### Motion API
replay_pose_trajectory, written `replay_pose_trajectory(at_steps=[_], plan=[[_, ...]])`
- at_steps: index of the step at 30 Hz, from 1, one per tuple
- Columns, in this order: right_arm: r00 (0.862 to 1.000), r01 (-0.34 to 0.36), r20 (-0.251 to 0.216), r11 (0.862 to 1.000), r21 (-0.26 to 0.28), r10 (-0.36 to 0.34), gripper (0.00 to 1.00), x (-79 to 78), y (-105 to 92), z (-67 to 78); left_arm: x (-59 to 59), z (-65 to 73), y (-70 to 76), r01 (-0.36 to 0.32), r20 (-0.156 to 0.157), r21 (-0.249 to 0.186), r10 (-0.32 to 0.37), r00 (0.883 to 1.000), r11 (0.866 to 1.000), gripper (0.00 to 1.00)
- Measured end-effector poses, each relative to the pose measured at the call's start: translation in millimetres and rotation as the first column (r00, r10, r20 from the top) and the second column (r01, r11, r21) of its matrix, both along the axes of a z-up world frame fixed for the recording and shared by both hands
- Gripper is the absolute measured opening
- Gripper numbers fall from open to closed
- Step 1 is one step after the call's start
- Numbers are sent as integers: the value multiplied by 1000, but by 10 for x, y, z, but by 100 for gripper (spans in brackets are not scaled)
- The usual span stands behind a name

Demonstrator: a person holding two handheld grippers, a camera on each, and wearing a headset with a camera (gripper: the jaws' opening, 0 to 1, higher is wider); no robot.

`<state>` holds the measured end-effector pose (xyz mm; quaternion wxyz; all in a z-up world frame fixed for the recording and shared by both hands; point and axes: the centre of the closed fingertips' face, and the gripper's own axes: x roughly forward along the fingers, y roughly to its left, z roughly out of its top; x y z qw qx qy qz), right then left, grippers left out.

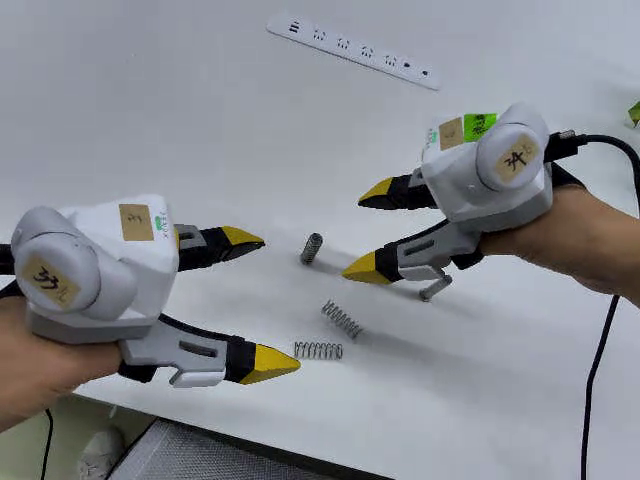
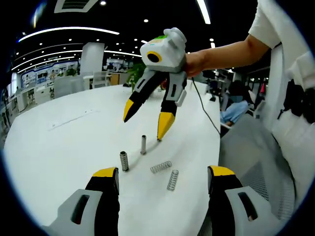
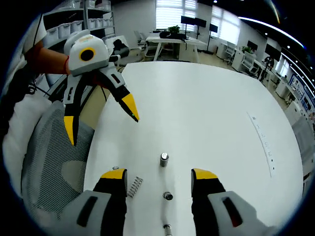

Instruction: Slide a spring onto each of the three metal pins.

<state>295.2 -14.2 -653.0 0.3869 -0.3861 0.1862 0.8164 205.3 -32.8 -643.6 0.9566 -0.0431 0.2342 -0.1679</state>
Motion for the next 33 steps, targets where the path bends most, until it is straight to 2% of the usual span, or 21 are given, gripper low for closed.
replay_pose_trajectory(at_steps=[4,8,13,15,17,19,21,23,25,28,33], plan=[[992,95,-87,994,45,-91,61,74,-186,137,8,-14,-20,10,-13,12,-10,1000,1000,74],[976,176,-149,979,103,-160,65,175,-376,263,24,-51,-28,24,-28,34,-23,999,999,74],[952,257,-204,957,137,-226,72,308,-648,292,39,-110,-92,56,-64,66,-51,997,996,73],[946,276,-216,949,150,-241,75,369,-766,268,42,-142,-111,68,-78,77,-62,995,995,73],[945,291,-208,941,171,-254,76,369,-856,294,42,-170,-131,79,-90,80,-72,993,994,73],[940,302,-222,934,189,-259,78,418,-966,278,39,-219,-139,95,-110,100,-83,990,990,71],[929,325,-248,927,186,-276,81,446,-1078,261,49,-261,-144,100,-128,107,-86,988,989,70],[925,332,-258,924,190,-279,85,467,-1172,235,60,-290,-150,108,-140,115,-92,986,987,69],[919,348,-265,919,188,-293,87,524,-1273,189,66,-342,-167,128,-167,136,-105,980,982,68],[901,385,-288,903,188,-324,91,598,-1410,135,101,-421,-209,152,-194,152,-122,973,977,64],[898,395,-286,900,185,-336,93,660,-1596,25,132,-588,-266,193,-249,181,-145,958,964,61]])
